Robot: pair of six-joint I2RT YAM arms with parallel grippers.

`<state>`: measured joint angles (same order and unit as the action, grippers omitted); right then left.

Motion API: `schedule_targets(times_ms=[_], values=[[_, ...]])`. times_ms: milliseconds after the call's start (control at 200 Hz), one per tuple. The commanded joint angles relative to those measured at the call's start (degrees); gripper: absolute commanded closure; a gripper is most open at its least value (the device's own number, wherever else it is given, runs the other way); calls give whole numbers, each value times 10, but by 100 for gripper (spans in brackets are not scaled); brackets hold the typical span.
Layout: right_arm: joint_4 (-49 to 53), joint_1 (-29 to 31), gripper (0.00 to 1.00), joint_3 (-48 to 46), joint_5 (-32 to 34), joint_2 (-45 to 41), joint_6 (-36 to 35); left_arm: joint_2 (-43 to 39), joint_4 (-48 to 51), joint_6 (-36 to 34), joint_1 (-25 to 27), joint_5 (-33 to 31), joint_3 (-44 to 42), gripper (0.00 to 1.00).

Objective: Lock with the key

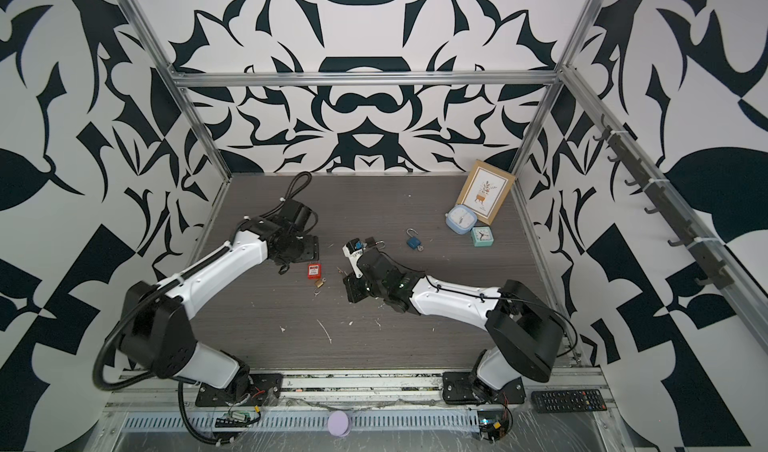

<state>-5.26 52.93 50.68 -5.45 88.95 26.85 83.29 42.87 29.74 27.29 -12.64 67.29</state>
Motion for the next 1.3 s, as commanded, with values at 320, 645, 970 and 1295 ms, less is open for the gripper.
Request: schedule_targets(times_ms=[320,645,970,1295], values=[[88,-44,100,203,-74,186,-11,-322,-114,-39,-16,-64,-197,20],[136,-63,100,307,-126,291,-18,-343,-146,-63,-16,-21,-221,19],[154,-64,100,346,-145,334,-22,-331,-153,-70,-16,-20,-224,19],[164,-64,81,358,-152,346,-30,-319,-161,-65,-17,-10,-221,19]])
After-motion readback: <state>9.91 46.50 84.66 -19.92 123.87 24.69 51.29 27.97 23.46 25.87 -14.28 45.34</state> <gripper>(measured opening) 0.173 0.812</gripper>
